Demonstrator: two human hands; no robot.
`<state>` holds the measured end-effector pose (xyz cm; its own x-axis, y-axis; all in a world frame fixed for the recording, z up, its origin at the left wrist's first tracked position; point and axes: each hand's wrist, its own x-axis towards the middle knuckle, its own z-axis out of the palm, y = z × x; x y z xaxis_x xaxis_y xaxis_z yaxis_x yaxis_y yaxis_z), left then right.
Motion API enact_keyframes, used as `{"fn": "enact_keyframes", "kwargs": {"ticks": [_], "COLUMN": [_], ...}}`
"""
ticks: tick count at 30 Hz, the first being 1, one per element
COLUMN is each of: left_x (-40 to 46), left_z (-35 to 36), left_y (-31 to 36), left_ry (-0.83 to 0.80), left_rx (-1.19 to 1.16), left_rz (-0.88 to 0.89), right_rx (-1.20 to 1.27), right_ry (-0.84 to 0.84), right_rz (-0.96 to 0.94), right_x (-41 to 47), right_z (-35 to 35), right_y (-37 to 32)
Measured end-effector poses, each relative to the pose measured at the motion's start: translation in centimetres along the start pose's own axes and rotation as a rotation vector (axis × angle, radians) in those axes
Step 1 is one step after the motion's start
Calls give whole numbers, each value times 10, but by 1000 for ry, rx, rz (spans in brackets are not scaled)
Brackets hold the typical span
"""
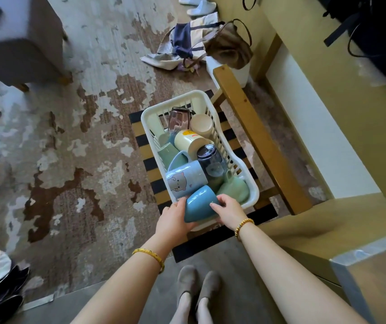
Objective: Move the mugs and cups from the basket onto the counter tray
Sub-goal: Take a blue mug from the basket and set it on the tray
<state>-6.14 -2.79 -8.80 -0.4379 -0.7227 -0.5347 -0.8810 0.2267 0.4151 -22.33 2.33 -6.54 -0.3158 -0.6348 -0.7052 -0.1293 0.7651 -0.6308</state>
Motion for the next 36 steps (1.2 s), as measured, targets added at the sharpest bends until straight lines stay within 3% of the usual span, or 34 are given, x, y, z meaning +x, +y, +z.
{"fn": "enact_keyframes", "kwargs": {"ticks": [8, 24, 36], "left_x": [-2, -23, -47], "left_z": [-4, -31, -79], "left_y": [-1, 22, 60], "left_ry": [77, 70, 39], "left_rx": [127, -238, -945], "left_rz": [69, 116, -4], "right_rx": [141, 158, 480], "right_ry": [-80, -71, -37], "right_rz": [2, -89, -13], "right_x": [-4, -30, -70], "right_z": [-5, -31, -62], "right_y": [7, -11, -47]}}
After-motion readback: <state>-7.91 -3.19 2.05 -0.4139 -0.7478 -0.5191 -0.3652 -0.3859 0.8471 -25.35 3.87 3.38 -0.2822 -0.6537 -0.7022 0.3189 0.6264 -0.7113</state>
